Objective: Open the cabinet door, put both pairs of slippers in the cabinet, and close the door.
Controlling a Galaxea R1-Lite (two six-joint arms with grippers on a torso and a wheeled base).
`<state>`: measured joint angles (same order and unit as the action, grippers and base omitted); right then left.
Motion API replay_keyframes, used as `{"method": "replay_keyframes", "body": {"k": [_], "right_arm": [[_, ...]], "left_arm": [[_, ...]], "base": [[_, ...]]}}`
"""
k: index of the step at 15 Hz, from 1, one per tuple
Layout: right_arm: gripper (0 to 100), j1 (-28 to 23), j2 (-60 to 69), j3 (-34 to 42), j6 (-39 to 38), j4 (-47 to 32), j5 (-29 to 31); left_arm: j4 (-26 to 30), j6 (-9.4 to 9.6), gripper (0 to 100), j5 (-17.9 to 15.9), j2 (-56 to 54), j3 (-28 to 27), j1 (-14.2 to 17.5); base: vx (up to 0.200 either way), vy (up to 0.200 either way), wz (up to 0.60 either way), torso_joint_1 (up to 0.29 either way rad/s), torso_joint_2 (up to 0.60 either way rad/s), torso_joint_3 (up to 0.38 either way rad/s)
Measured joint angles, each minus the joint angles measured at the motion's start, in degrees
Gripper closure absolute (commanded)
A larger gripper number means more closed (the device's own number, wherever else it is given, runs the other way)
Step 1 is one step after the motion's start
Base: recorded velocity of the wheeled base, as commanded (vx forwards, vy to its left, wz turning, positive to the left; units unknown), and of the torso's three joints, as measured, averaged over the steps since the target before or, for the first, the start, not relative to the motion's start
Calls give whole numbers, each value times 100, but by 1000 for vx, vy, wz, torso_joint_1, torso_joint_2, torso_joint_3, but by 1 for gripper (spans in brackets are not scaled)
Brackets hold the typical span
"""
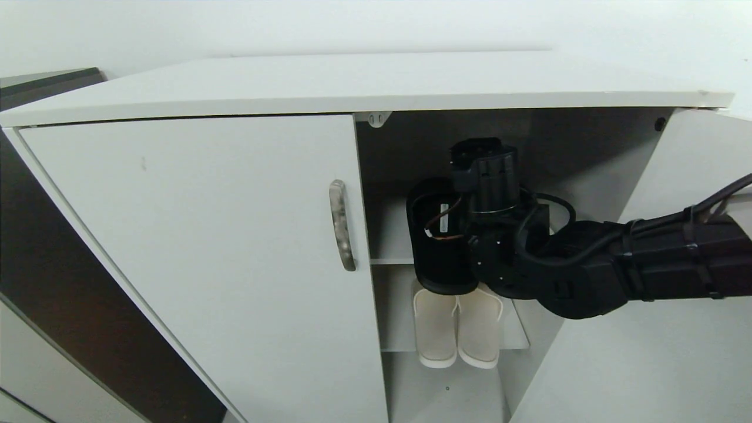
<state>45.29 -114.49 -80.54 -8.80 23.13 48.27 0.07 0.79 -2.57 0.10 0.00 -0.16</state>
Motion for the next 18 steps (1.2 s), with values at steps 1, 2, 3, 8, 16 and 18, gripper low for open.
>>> {"method": "replay_keyframes", "body": {"k": [1,2,3,8,16,18], "right_arm": [[100,-61,-89,-200,0,-74,-13],[100,-124,-177,-405,0,-230,-24],[100,-185,-260,-617,-1,-394,-57],[100,-362,-621,-1515,-6,-956,-123],[100,-425,-916,-1769,-44,-997,-126],[100,-430,-948,-1760,-50,-997,-123]], "left_arm": [[2,0,100,1,0,0,-2],[2,0,100,1,0,0,-6],[2,0,100,1,0,0,0],[2,0,100,4,0,0,-2],[0,-26,100,11,0,0,-2],[0,-26,100,11,0,0,-2]], "base": [[0,0,0,0,0,0],[0,0,0,0,0,0],[0,0,0,0,0,0],[0,0,0,0,0,0],[0,0,0,0,0,0],[0,0,0,0,0,0]]}}
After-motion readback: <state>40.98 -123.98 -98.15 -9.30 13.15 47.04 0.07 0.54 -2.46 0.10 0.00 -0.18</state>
